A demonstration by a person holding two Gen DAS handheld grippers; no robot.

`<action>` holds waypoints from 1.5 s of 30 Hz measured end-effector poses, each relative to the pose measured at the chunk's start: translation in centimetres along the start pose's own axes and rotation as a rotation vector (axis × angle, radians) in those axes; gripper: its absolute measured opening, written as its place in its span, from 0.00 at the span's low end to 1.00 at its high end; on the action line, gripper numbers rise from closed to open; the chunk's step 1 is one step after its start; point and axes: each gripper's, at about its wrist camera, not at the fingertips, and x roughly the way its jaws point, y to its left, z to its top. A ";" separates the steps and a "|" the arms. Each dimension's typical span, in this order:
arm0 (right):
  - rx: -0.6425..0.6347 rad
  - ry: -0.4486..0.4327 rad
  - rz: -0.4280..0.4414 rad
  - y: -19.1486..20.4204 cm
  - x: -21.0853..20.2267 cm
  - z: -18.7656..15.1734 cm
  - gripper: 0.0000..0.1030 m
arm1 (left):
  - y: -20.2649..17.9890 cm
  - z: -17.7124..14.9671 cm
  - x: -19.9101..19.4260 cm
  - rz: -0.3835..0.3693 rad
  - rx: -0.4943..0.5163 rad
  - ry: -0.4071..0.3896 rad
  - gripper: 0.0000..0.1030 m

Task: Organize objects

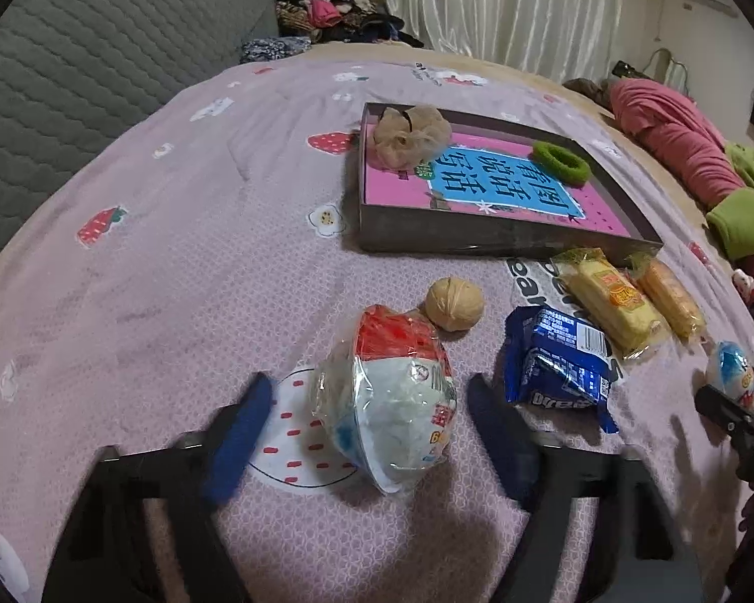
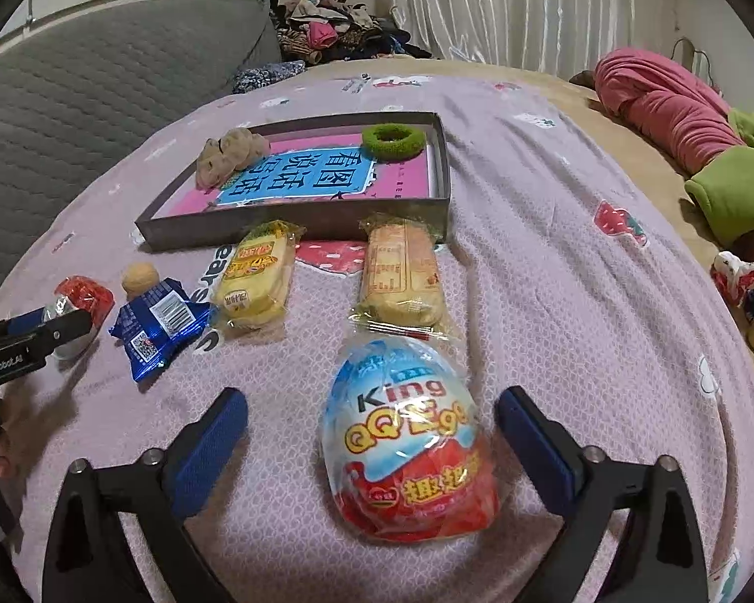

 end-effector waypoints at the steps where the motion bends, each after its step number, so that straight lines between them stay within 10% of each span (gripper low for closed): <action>1: -0.001 0.006 0.009 0.0 0.2 0.0 0.92 | 0.0 0.0 0.2 -0.009 -0.004 0.010 0.55; 10: 0.006 0.020 0.069 0.2 0.6 -0.4 0.55 | -0.4 -0.3 0.4 -0.003 0.010 0.029 0.52; 45: -0.146 -0.219 0.203 6.3 -7.4 1.6 0.55 | -3.6 -0.5 -7.6 0.039 0.080 -0.148 0.52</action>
